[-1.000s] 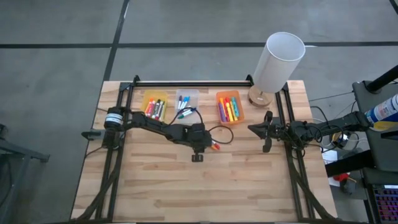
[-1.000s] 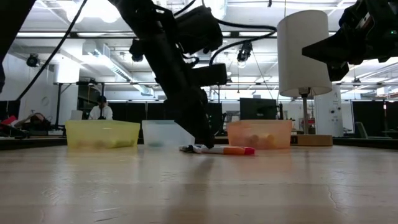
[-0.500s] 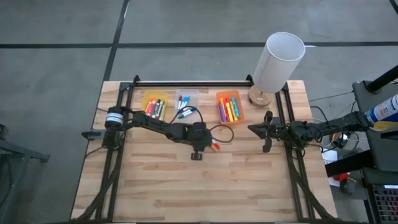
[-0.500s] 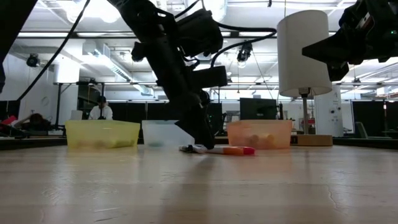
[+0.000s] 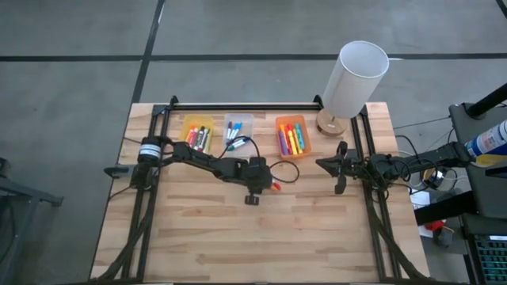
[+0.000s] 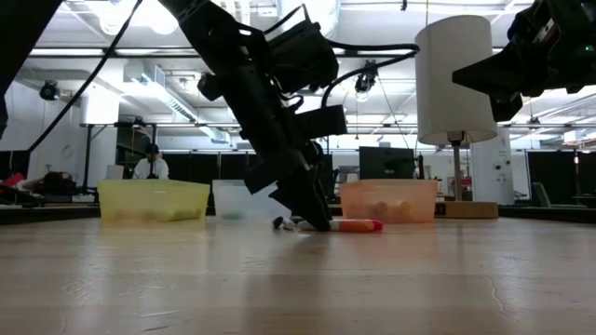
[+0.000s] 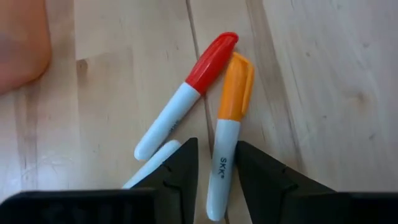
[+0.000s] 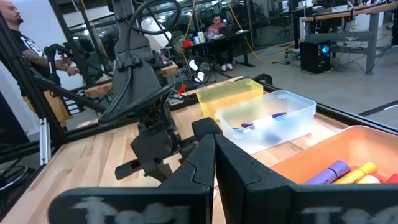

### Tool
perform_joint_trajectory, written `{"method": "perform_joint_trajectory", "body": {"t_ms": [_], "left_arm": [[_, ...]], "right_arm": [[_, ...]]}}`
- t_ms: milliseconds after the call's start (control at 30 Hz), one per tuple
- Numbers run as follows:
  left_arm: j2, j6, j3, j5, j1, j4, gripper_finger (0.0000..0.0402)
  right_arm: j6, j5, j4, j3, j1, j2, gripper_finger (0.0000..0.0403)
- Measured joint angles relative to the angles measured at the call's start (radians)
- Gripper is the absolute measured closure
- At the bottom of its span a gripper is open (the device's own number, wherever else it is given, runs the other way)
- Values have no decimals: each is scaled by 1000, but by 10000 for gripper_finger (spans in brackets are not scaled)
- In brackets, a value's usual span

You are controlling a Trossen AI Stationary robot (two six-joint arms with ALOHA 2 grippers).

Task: Pick & Place Markers
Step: Put the small orange highlighter pen into the transparent bin

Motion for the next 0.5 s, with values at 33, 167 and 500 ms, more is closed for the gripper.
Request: {"method": "perform_joint_trajectory", "body": {"t_ms": [33, 167, 500], "left_arm": [[9, -1, 1, 0, 0, 3, 289], [18, -34, 0, 0, -5, 8, 289], [8, -96, -2, 51, -5, 0, 326]], "right_arm": [[0, 0, 0, 0, 0, 0, 394], [0, 0, 0, 0, 0, 0, 394], [0, 0, 0, 0, 0, 0, 394]]}}
